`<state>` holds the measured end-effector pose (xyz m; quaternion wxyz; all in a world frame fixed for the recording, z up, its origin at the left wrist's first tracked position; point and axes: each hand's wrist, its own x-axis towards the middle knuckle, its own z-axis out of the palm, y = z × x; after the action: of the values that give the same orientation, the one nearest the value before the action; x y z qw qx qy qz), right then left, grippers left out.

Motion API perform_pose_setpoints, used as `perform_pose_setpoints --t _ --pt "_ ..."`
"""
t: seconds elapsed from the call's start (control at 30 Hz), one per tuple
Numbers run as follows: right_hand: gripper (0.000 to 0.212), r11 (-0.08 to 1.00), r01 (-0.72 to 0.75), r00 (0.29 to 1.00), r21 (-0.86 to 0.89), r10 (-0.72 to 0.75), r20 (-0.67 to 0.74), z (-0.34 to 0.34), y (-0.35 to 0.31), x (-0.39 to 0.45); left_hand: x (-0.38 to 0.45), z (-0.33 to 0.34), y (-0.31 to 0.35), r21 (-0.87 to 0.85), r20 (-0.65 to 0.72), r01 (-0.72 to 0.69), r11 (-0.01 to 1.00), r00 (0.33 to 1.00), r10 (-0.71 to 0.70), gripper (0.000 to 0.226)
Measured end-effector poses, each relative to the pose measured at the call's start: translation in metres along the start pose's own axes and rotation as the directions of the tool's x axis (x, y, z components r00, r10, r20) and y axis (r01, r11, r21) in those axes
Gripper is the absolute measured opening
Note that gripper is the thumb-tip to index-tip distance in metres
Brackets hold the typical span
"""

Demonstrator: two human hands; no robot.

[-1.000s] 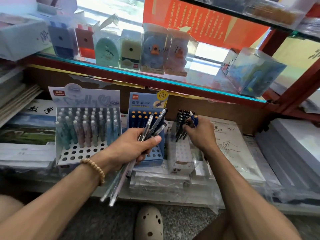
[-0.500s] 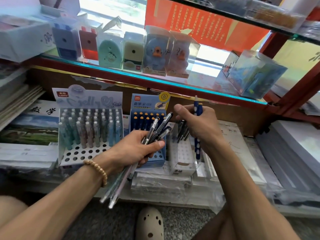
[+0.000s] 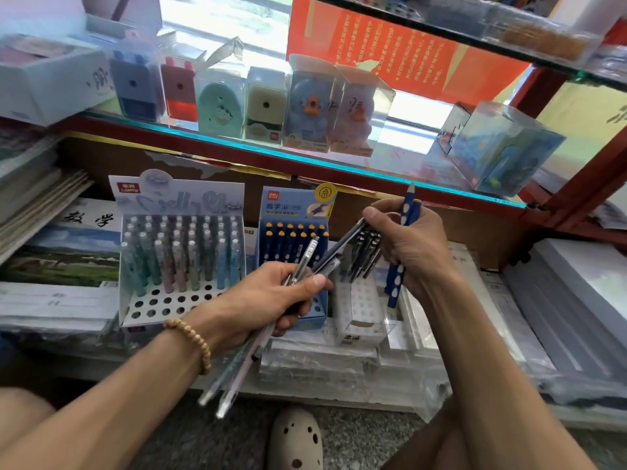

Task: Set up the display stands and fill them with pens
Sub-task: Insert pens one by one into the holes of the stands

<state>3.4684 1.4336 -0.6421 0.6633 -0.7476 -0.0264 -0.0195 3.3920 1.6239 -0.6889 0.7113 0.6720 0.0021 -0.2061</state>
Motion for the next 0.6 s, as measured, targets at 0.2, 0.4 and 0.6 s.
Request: perform_pose_setpoints --t 0.2,0.4,0.6 --pt "0.01 0.996 0.089 0.9 -0.027 -0.092 -0.426 -0.034 0.003 0.015 0.004 -0.001 -0.001 0.021 -0.095 0.02 1.0 0.995 -0.018 0.025" --pt "0.01 0.9 0.157 0.855 -0.405 -0.329 -0.4 -0.049 0.022 0.016 0.01 0.006 0.001 -0.016 -0.136 0.003 1.0 0.991 -0.005 0.026" --pt "0.01 0.806 0.144 0.891 -0.574 -0.358 -0.279 -0.038 0.048 0.023 0.013 0.012 0.0 -0.015 -0.131 -0.009 1.0 0.991 0.007 0.025"
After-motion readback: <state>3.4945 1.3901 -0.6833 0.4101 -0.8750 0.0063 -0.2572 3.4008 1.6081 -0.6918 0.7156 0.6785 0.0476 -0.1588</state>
